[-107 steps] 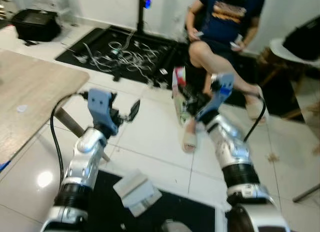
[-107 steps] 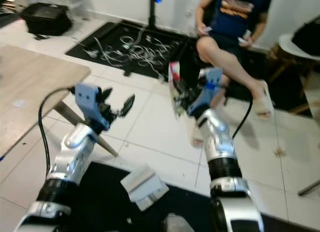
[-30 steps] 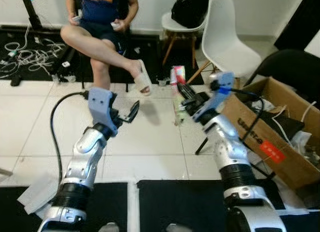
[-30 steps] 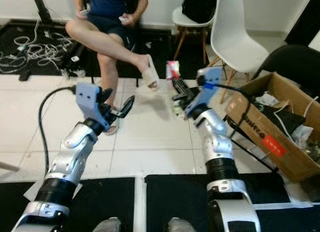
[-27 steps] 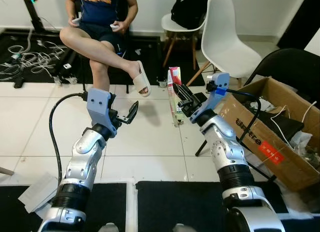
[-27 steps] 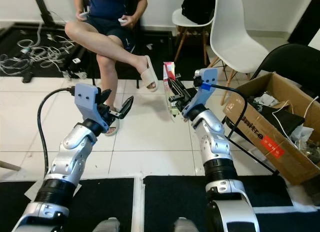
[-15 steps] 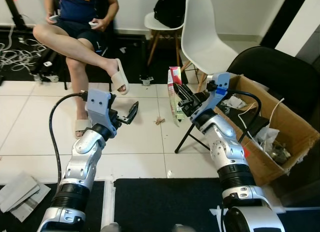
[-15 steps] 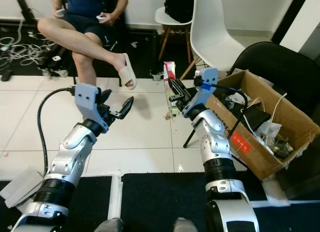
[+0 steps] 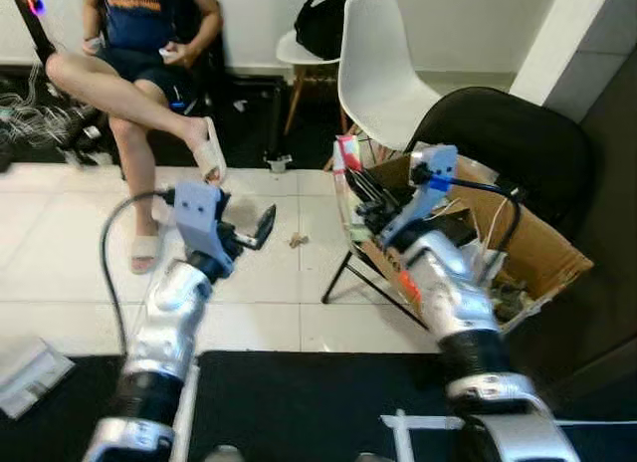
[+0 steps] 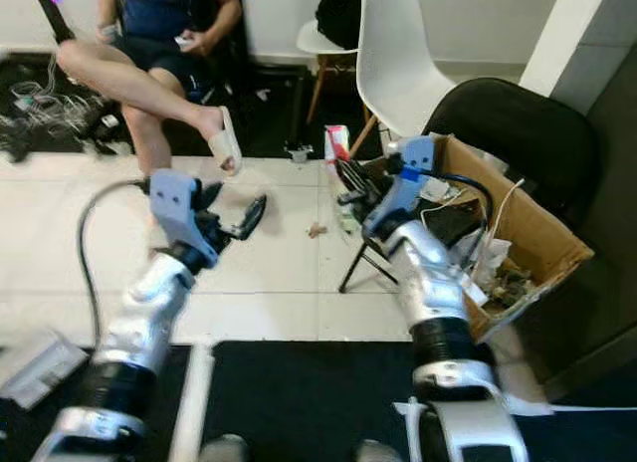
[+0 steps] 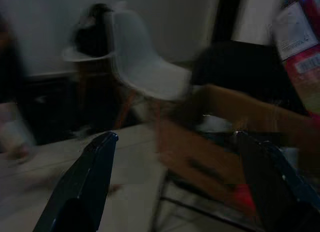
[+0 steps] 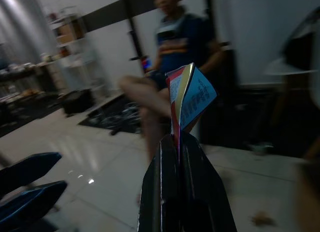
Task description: Picking trash to rubbish bin
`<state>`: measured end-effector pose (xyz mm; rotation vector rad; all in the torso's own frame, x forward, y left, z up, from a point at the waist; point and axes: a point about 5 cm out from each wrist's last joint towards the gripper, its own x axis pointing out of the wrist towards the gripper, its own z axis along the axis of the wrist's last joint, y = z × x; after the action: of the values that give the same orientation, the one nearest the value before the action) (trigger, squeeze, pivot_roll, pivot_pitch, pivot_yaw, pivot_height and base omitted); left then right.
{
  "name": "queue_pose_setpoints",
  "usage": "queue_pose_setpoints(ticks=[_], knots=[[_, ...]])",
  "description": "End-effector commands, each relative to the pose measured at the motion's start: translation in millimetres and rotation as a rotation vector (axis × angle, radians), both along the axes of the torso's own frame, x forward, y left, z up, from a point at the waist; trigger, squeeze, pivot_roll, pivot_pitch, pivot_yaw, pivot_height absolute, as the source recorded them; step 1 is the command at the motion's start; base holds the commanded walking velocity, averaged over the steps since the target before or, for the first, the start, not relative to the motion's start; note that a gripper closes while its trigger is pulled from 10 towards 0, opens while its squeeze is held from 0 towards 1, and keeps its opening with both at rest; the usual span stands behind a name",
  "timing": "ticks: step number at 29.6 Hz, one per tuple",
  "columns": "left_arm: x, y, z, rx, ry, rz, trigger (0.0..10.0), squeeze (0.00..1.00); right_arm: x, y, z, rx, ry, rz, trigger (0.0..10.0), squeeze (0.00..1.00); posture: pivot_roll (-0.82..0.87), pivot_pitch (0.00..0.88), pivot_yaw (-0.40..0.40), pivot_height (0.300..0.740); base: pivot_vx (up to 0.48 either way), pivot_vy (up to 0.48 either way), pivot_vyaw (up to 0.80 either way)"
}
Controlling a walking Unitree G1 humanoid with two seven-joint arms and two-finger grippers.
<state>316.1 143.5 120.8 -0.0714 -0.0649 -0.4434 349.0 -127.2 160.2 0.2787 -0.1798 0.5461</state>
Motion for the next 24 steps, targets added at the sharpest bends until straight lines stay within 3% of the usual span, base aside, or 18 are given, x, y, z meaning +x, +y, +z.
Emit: queue_pose_setpoints(ticks=[1,24], knots=[[0.6,-2.1,1.0,-0.006,-0.001,-0.011,10.0,0.0,-0.1,1.5,-1.5,0.001,0.01,0.005,10.0,0.0,0.03,0.0,-0.029,0.74,0.0,0.0,-0.8],[0.0,-2.2,1.0,-0.006,-0.002,-0.013,10.0,0.0,-0.6,1.7,-2.0,0.003,0.011,0.01,10.0,0.0,0.03,0.0,-0.033,0.74,0.0,0.0,-0.8]])
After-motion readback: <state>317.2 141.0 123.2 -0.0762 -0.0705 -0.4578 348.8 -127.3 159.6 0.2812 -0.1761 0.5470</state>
